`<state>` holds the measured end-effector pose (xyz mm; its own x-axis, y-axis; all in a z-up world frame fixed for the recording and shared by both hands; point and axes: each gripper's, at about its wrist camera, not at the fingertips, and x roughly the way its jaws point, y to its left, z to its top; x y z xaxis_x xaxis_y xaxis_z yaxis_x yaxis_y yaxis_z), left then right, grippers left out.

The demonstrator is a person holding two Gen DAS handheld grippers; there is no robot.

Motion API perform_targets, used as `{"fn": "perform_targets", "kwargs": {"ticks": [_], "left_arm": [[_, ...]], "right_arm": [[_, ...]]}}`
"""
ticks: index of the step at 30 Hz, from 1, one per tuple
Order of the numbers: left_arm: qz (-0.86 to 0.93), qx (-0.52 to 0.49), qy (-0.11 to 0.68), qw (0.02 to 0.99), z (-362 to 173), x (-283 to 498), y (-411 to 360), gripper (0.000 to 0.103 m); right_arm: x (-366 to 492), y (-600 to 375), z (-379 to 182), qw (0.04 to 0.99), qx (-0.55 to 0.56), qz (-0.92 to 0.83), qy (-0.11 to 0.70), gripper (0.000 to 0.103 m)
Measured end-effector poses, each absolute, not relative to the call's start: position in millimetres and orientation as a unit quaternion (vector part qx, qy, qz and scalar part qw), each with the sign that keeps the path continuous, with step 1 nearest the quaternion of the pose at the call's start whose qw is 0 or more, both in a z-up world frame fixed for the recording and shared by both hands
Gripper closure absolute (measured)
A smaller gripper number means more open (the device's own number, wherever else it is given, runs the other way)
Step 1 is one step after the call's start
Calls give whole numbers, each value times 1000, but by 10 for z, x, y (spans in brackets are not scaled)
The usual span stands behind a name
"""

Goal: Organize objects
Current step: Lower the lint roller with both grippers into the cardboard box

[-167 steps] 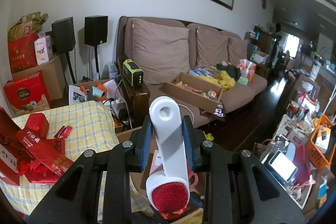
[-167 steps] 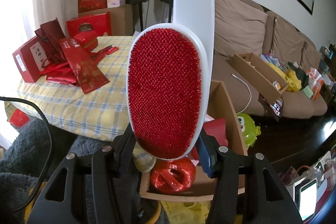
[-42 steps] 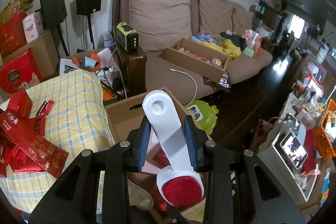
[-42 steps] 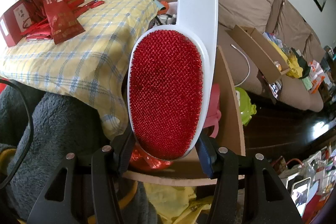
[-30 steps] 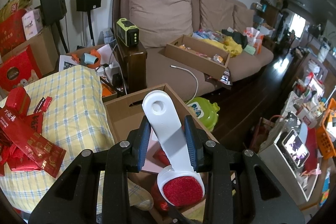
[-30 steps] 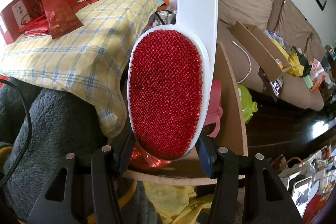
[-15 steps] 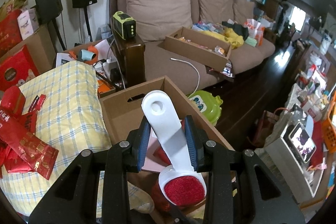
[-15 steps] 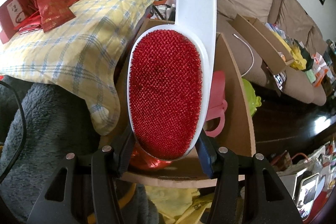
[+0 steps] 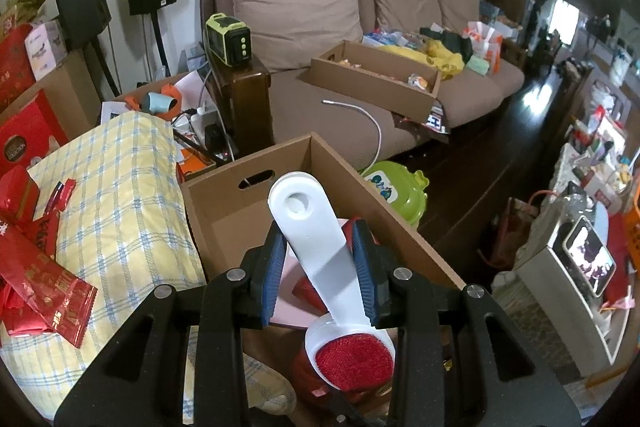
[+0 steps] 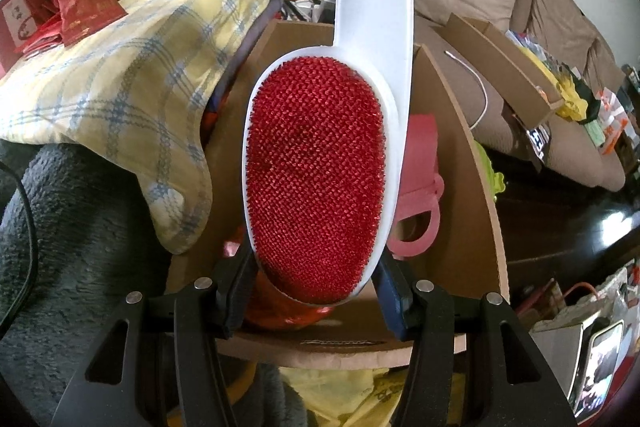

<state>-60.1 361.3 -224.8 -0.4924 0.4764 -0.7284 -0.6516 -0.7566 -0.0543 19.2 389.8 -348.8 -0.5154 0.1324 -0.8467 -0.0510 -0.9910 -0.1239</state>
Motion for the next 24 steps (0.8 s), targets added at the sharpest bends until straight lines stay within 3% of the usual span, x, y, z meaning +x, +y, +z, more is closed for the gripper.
{"fn": "perform_targets", "kwargs": {"ticks": [24], "left_arm": [[854, -381, 120, 332, -2433, -587, 3706, 70]], "right_arm": [[143, 3968, -3643, 78, -497, 863, -49, 48]]}}
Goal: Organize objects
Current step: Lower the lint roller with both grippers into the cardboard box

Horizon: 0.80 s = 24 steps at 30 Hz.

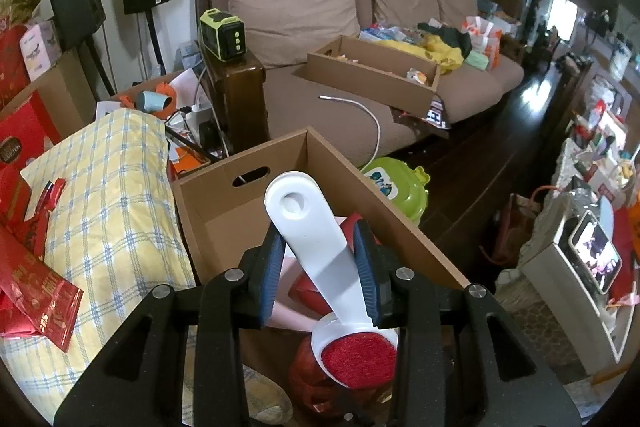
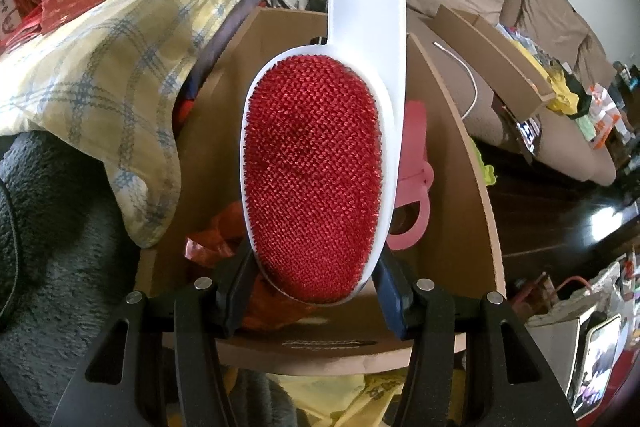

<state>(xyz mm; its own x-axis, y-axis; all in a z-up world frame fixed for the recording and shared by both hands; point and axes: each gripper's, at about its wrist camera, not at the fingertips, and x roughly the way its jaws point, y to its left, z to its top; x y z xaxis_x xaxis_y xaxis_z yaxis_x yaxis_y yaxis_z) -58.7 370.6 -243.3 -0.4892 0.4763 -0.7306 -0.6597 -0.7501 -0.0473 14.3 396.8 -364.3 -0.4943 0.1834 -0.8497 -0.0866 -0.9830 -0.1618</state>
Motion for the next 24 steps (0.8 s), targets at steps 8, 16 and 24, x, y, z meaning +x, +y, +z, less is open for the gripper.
{"fn": "perform_targets", "kwargs": {"ticks": [8, 16, 24], "left_arm": [[852, -385, 117, 334, -2446, -602, 3735, 70], [851, -391, 110, 334, -2472, -630, 3758, 70], [833, -431, 74, 340, -2569, -737, 3720, 71]], "right_arm": [[146, 4021, -3681, 86, -500, 860, -51, 48], [139, 4048, -3706, 93, -503, 857, -56, 48], [139, 4075, -3721, 99, -505, 856, -58, 47]]}}
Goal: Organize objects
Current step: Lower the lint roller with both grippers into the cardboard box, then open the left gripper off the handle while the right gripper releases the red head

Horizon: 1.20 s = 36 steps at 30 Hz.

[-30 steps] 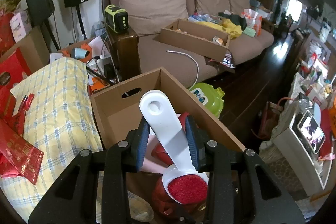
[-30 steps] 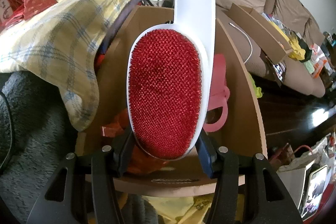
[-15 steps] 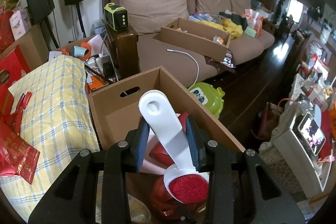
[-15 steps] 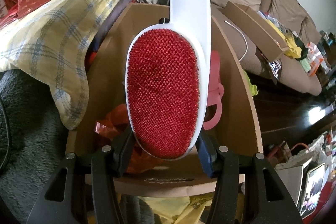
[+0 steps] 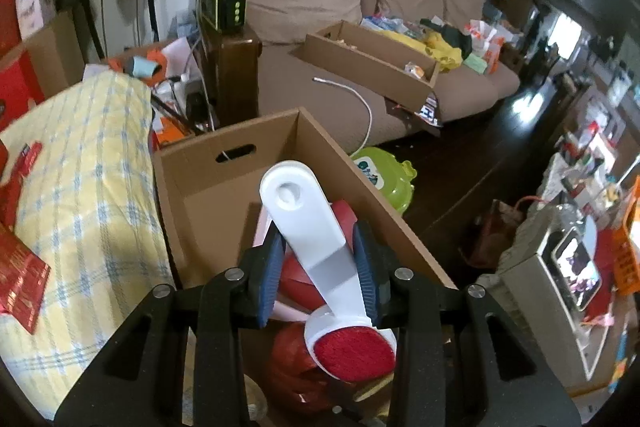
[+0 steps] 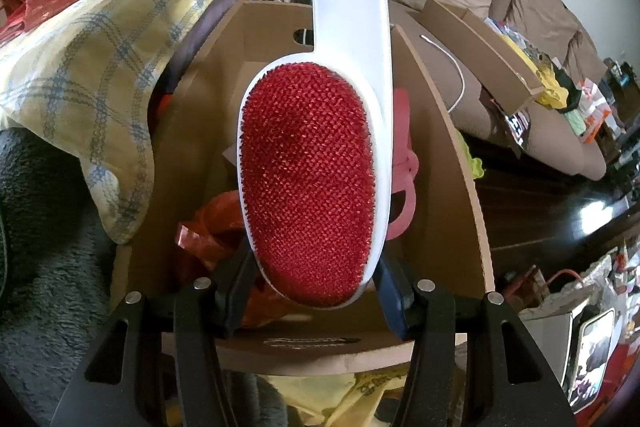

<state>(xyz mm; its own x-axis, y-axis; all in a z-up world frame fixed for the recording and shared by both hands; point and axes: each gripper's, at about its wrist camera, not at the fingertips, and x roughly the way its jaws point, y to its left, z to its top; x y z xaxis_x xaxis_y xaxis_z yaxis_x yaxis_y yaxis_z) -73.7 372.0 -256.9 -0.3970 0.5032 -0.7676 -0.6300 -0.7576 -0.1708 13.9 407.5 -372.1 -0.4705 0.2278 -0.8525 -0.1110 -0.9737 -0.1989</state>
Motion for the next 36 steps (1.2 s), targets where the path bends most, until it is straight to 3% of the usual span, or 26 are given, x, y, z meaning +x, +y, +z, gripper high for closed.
{"fn": "perform_targets", "kwargs": {"ticks": [12, 30, 36], "left_arm": [[803, -491, -9, 337, -2717, -1059, 3522, 73], [795, -515, -12, 319, -2847, -1171, 3536, 70], [792, -530, 12, 302, -2955, -1180, 3549, 65]], "right_arm": [[147, 4084, -3748, 99, -509, 852, -67, 47], [149, 4105, -3747, 102, -513, 850, -60, 47], [147, 4176, -3769, 114, -517, 847, -54, 48]]}}
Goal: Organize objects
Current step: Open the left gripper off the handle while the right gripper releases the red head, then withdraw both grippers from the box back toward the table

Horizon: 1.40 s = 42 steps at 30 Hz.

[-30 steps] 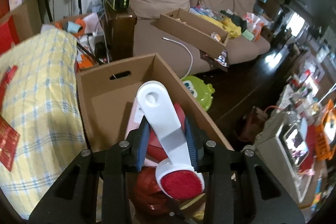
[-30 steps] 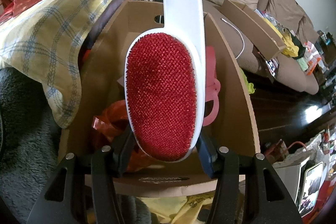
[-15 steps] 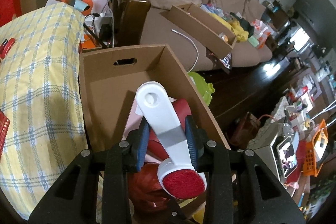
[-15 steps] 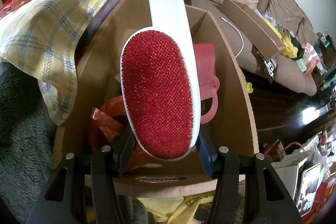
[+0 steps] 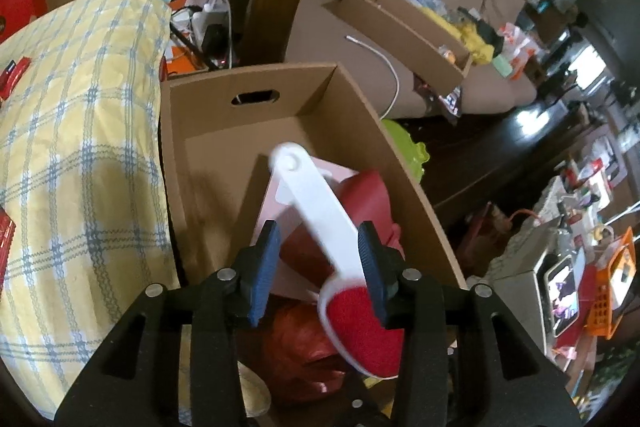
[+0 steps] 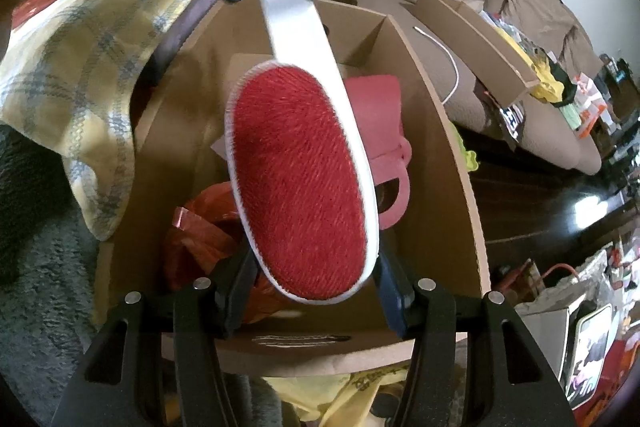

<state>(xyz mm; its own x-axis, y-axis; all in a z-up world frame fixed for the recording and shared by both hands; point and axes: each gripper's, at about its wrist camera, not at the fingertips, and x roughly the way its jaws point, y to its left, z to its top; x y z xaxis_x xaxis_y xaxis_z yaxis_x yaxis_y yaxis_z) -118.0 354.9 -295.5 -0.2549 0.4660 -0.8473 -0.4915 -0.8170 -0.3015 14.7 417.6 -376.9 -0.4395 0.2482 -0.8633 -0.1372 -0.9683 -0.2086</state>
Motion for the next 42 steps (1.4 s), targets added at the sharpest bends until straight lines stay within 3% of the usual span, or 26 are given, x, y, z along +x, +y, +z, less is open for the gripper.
{"fn": "perform_targets", "kwargs": {"ticks": [6, 8, 12, 16, 21, 27, 42], "left_arm": [[789, -536, 7, 299, -2979, -1164, 3532, 62], [792, -533, 4, 298, -2966, -1166, 3524, 54], [794, -530, -3, 298, -2923, -1185, 3475, 54], [796, -528, -10, 296, -2863, -1193, 3385, 51], [795, -525, -16, 303, -2739, -1131, 3208, 49], [815, -491, -23, 306, -2431, -1010, 2917, 49], [886, -399, 7, 237, -1826, -957, 2088, 49]], "right_arm": [[151, 4227, -3789, 131, -522, 841, -53, 49], [150, 4242, -3788, 137, -523, 839, -54, 47], [160, 4278, -3741, 144, -514, 844, -43, 45], [170, 4316, -3680, 161, -503, 849, -36, 35], [208, 4395, -3552, 177, -478, 860, -14, 29], [283, 4501, -3381, 147, -444, 882, 62, 29], [312, 4390, -3272, 120, -422, 896, 69, 31]]}}
